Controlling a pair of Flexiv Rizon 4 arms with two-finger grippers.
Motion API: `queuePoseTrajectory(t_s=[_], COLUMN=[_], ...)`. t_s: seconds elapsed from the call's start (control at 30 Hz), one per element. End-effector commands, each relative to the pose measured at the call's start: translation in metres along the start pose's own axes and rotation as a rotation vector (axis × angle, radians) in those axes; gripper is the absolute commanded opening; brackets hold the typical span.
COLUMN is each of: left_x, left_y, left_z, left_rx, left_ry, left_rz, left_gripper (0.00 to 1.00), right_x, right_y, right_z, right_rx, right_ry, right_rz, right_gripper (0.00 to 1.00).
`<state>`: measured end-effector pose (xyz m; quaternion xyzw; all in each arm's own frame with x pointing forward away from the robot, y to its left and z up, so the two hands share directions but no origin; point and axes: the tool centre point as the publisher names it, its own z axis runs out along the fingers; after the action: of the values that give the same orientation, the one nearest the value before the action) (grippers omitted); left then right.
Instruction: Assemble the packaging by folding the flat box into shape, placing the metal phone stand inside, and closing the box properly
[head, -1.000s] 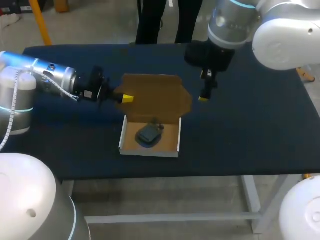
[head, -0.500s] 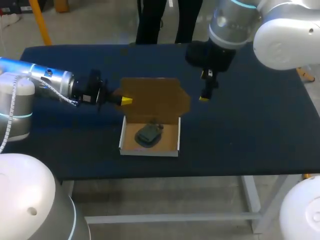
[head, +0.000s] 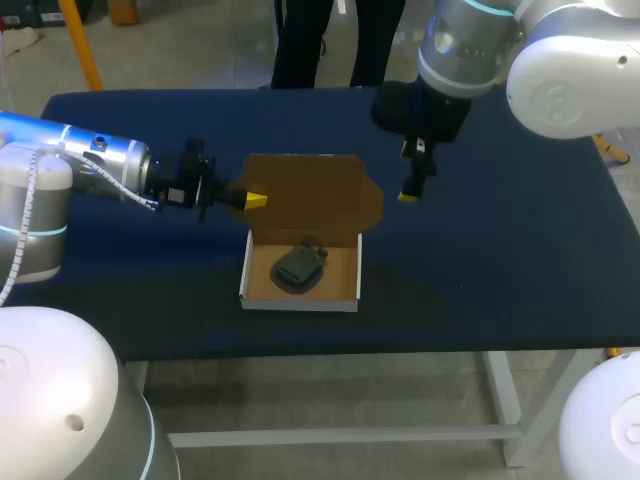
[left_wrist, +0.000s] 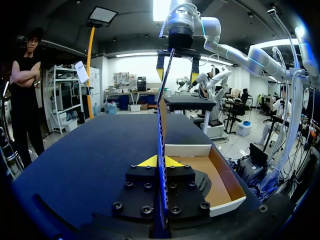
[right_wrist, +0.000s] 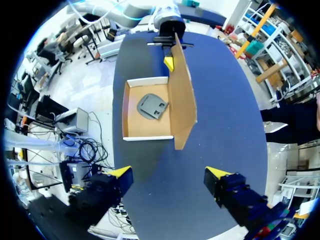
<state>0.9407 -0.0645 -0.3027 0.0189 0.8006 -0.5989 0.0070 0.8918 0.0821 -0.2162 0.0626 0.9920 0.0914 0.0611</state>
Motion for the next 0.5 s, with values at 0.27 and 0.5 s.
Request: queuePoseTrajectory(t_s=[0.27, 0.5], left_x=[0.002, 0.002], left_y=[-0.001, -0.001], left_z=[-0.001, -0.001], left_rx=[-0.001, -0.001], left_ry=[-0.003, -0.003], left_rz=[0.000, 0.000], left_gripper=[0.00, 0.00], right_x=[-0.004, -0.008], right_y=[0.010, 0.018], right_z=[-0.004, -0.005], right_rx=[-0.015, -0.012], right_ry=[-0.011, -0.014], right_rz=[-0.036, -0.056], right_gripper=[1.00, 1.00])
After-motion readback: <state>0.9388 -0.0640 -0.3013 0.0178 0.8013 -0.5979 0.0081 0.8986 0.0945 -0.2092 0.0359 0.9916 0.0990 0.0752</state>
